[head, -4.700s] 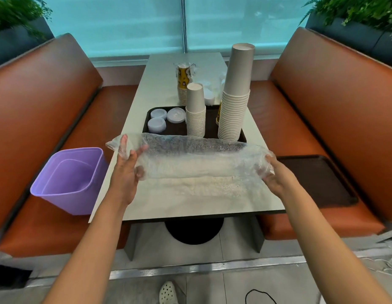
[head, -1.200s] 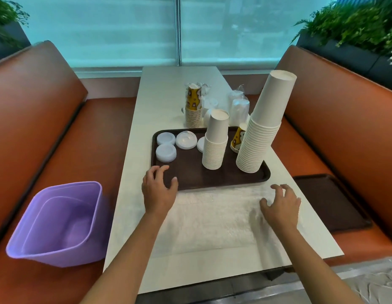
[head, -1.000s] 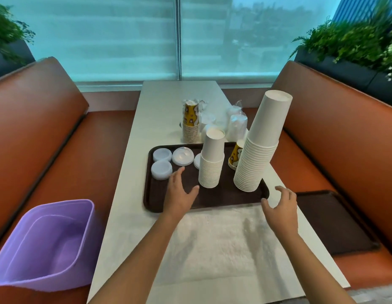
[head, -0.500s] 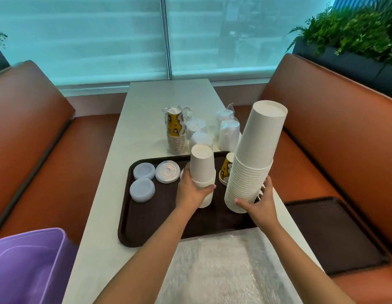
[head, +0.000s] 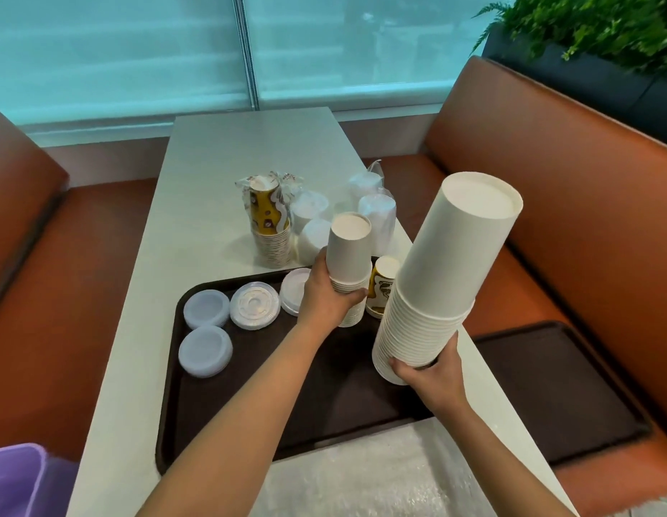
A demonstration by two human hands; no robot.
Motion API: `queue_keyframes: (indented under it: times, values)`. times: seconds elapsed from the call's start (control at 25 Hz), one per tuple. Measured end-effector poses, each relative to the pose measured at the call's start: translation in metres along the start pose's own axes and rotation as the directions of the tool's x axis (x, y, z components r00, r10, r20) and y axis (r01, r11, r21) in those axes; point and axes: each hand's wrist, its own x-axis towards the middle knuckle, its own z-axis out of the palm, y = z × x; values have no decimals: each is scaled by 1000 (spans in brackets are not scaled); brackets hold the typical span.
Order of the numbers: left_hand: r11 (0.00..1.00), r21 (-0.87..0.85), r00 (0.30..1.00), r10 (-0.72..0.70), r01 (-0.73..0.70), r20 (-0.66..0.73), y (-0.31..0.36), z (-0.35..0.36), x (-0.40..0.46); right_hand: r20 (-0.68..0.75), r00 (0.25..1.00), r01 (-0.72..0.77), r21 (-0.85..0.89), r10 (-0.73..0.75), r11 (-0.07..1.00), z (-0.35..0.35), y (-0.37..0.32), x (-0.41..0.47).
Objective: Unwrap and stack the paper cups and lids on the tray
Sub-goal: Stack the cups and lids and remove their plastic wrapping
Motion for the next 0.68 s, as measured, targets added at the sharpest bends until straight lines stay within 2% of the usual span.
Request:
queue_keyframes:
  times: [0.2, 0.28, 0.32, 0.36, 0.4, 0.44, 0.48, 0.52, 0.56, 0.6, 0.64, 0.68]
  values:
    - [999, 34, 1000, 26, -25, -9, -5, 0, 14, -15, 1000, -2, -11, 2, 1000, 1, 6, 1]
    - [994, 104, 997, 29, -22, -67, -6, 0, 5, -20, 1000, 0, -7, 0, 1000, 2, 5, 1]
    - [983, 174, 983, 92, -65, -156, -6, 1, -5, -22, 1000, 0, -3, 0, 1000, 3, 5, 0]
    - [952, 249, 936, 242, -178, -255, -6, 3, -15, -24, 1000, 1, 1, -1, 1000, 3, 4, 0]
    - [878, 325, 838, 451, -352, -308, -3, 4, -23, -30, 1000, 4, 1, -4, 1000, 4, 3, 0]
    - [752, 380, 716, 646, -539, -264, 0, 6, -25, -39, 999, 7, -3, -7, 1000, 5, 3, -1]
    - [619, 389, 623, 770, -682, -134, 9, 5, -24, -43, 999, 10, -4, -11, 1000, 5, 2, -1]
    - [555, 352, 603, 797, -754, 33, 20, 4, -17, -44, 999, 11, -1, -11, 1000, 5, 1, -1]
    - [592, 303, 658, 726, -746, 201, 36, 3, -10, -43, 999, 10, 6, -10, 1000, 5, 0, -1]
    - [663, 301, 727, 592, -685, 348, 51, 4, -2, -41, 999, 7, 9, -7, 1000, 4, 0, -3]
    - [685, 373, 768, 456, -626, 451, 62, 7, 6, -39, 999, 8, 7, -8, 1000, 3, 0, -4]
    - [641, 479, 786, 357, -599, 505, 70, 12, 14, -36, 999, 10, 6, -9, 1000, 2, -1, -6]
